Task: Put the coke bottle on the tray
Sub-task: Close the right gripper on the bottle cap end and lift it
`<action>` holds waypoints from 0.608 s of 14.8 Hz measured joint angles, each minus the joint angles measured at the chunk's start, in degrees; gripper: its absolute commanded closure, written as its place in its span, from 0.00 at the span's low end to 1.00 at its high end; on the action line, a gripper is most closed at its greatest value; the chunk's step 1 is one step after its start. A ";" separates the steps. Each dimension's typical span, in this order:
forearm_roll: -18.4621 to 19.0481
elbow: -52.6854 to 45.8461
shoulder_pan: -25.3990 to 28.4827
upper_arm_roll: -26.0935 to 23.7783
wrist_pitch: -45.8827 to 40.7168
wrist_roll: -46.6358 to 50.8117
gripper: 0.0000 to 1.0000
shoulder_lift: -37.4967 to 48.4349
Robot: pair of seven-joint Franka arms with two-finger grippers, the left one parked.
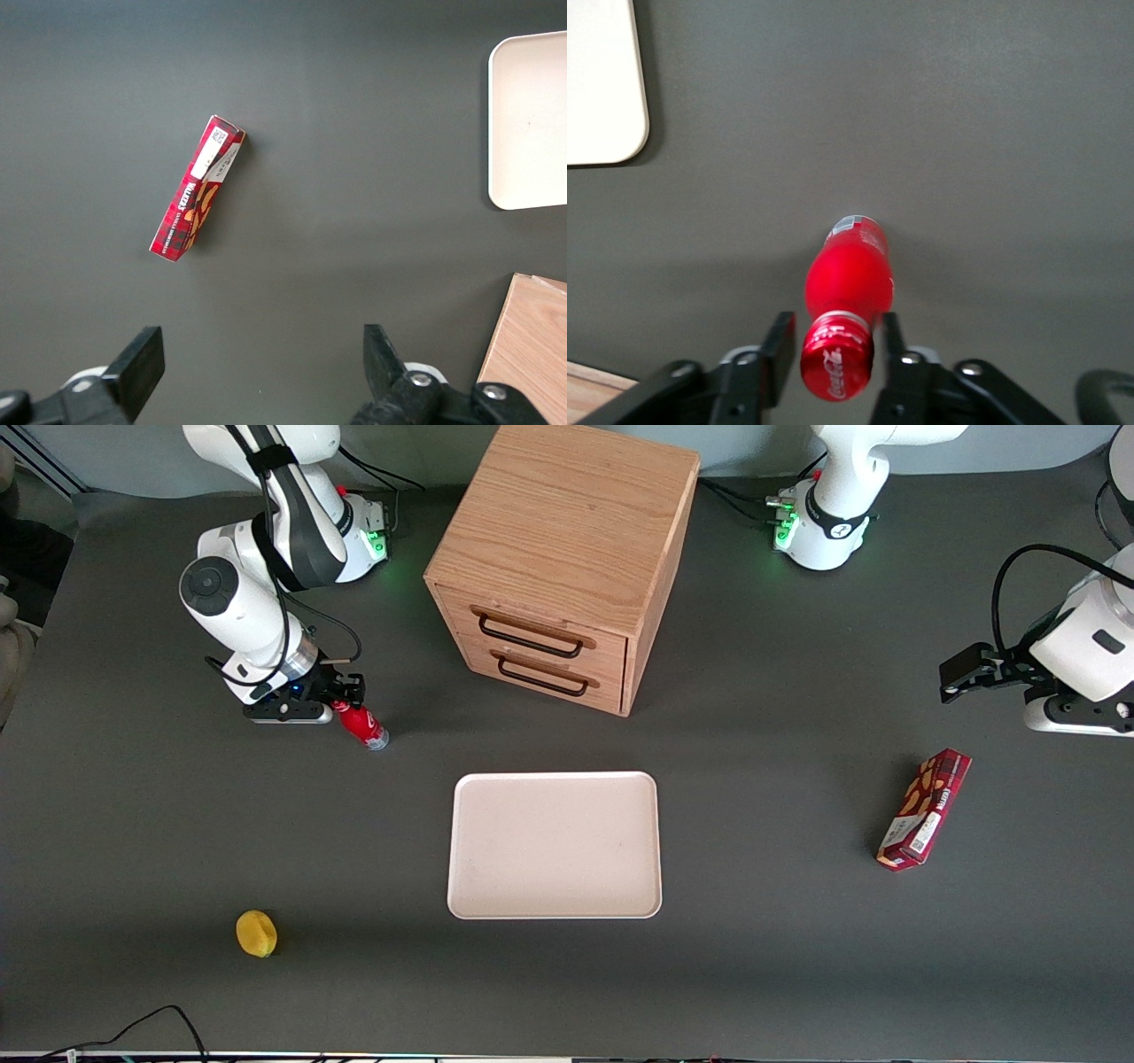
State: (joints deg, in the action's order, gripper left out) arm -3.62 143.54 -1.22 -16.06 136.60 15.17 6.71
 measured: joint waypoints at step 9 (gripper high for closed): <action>1.33 -10.48 0.01 -0.87 -12.57 -0.05 1.00 2.33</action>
State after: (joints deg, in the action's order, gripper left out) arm -2.29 133.06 -1.21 -16.92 124.03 15.12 9.05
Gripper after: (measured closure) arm 0.683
